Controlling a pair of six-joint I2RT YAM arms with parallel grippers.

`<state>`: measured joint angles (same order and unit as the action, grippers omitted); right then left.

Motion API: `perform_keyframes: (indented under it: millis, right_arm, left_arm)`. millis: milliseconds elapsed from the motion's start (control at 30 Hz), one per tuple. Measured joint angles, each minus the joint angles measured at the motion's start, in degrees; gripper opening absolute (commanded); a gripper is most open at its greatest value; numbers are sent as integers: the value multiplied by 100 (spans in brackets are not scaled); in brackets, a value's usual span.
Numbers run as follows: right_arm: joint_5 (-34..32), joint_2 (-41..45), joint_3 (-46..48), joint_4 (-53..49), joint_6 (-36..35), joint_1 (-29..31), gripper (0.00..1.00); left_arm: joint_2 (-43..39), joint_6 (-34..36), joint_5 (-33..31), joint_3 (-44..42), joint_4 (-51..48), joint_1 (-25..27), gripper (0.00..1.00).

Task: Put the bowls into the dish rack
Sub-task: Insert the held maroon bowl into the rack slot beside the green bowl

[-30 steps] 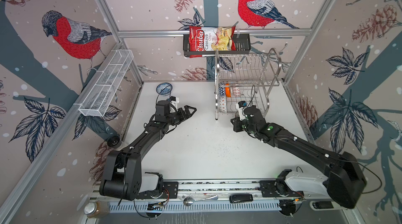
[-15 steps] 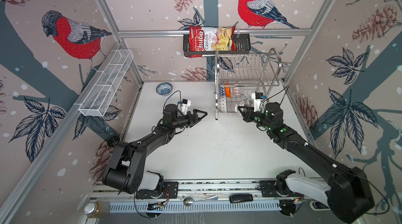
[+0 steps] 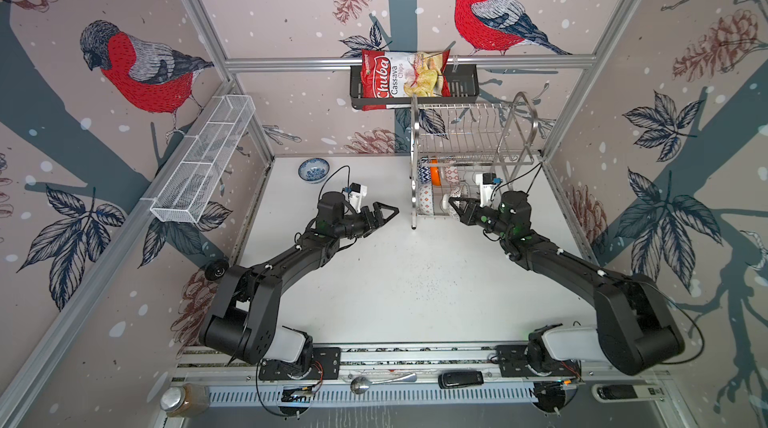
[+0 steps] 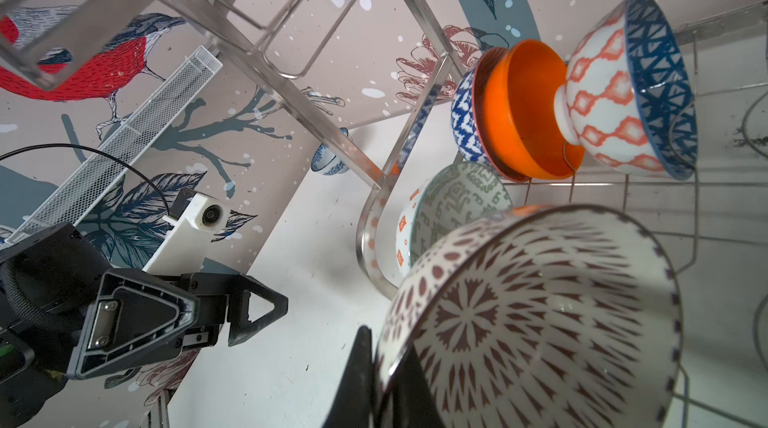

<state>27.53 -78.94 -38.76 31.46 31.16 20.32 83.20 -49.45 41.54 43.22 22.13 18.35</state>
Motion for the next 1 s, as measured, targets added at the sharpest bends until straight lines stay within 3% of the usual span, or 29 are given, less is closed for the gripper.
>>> perform_keyframes:
  millis: [233,1000]
  right_arm:
    - [404,-627,-166,728,197,-162,0]
    - [1674,-2122,-420,2465,953,-459,0]
  left_arm:
    - [278,-9,-413,131,175,140,98]
    - [728,195,-444,319,74,280,98]
